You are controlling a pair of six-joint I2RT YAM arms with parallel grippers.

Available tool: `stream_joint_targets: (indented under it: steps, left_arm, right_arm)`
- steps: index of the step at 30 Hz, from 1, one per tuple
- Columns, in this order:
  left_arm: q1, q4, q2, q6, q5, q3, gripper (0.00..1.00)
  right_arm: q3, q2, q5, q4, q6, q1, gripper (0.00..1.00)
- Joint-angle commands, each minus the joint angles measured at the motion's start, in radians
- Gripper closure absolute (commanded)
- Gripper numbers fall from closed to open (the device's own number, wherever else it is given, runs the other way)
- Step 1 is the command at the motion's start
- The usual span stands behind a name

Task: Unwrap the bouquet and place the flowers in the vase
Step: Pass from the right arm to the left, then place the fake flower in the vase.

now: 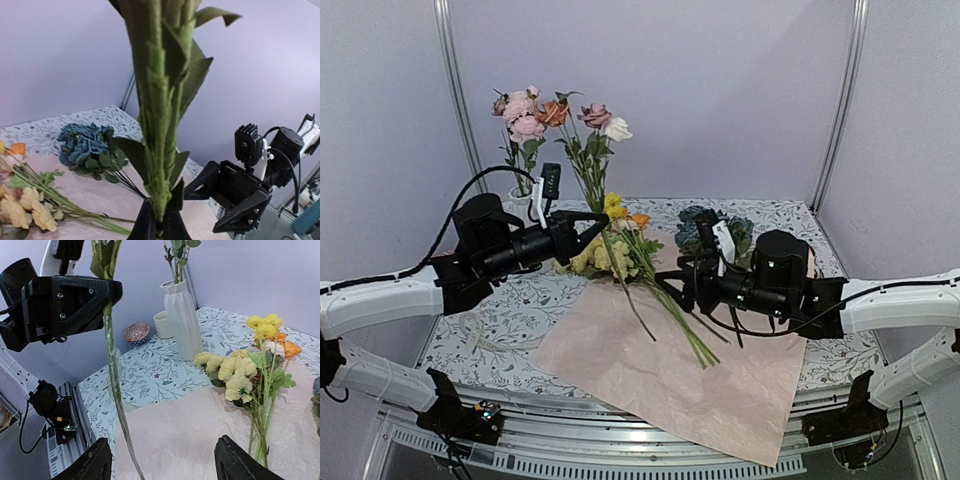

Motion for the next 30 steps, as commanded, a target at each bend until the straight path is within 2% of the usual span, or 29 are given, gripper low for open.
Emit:
stream_joint_targets:
  steps: [1, 3, 6, 9, 15, 19, 20, 24, 30]
  left_arm:
    - [0.026, -0.282, -0.108, 0.24, -0.256, 0.107, 1.0]
    - [0.043, -0.346, -0.135, 0.298, -0.39, 0.152, 1.0]
    - [0.094, -0.387, -0.148, 0.308, -0.598, 0.21, 1.0]
    - [0.17, -0.358, -0.15, 0.328, -0.7, 0.256, 1.0]
    - [0.25, -0.247, -0.133, 0.485, -0.743, 0.349, 1.0]
    - [0.286, -0.225, -0.101, 0.567, -0.772, 0.427, 1.0]
    - [0.292, -0.224, -0.094, 0.585, -0.774, 0.444, 1.0]
    - [0.315, -0.21, -0.068, 0.635, -0.779, 0.485, 1.0]
    - [0.348, -0.158, -0.041, 0.647, -0.758, 0.466, 1.0]
  right_arm:
    - [-0.061, -0.114, 0.274, -0.003, -0.05, 0.001, 0.25]
    - [-0.09, -0.146, 0.365, -0.002, -0.076, -0.001, 0.2]
    - [-0.127, -0.17, 0.454, 0.011, -0.131, -0.007, 0.16]
    - [-0.156, -0.161, 0.474, 0.035, -0.207, -0.024, 0.16]
    - [-0.232, -0.103, 0.517, 0.176, -0.309, -0.053, 0.15]
    - [-0.305, -0.066, 0.52, 0.29, -0.303, -0.077, 0.04]
    - [-0.307, -0.055, 0.52, 0.295, -0.301, -0.079, 0.01]
    - [-0.282, -0.026, 0.517, 0.279, -0.3, -0.08, 0.01]
    - [-0.262, 0.004, 0.501, 0.269, -0.302, -0.08, 0.01]
